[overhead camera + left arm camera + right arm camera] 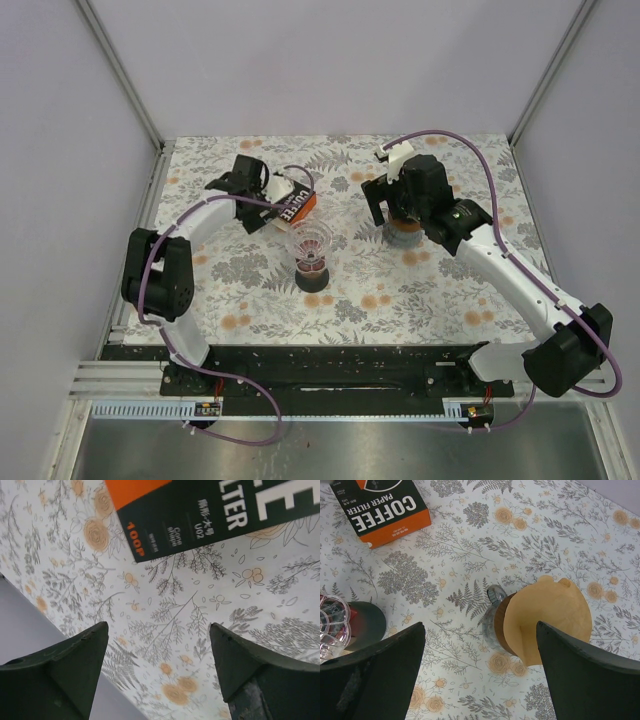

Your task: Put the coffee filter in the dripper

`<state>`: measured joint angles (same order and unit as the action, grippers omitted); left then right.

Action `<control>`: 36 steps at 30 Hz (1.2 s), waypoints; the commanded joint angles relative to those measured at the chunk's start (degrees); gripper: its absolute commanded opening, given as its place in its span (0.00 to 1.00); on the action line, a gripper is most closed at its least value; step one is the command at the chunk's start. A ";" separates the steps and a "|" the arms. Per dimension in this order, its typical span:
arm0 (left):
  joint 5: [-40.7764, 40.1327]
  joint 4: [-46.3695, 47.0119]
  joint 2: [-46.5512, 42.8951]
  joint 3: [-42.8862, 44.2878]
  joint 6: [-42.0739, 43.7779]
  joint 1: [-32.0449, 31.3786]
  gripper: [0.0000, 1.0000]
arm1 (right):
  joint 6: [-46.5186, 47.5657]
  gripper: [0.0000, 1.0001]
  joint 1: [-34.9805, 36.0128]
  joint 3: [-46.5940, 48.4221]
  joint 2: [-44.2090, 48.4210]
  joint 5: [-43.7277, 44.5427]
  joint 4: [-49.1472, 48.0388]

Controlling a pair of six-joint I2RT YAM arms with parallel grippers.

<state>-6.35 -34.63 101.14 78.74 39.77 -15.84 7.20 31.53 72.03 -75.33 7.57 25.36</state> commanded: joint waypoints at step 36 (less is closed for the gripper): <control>8.20 27.16 6.35 -8.78 15.96 -1.30 0.17 | 0.45 1.00 -0.33 -0.31 2.56 -1.60 0.12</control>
<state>0.47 -5.06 107.53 68.10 57.43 -16.95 7.46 31.53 71.31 -74.52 7.31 26.39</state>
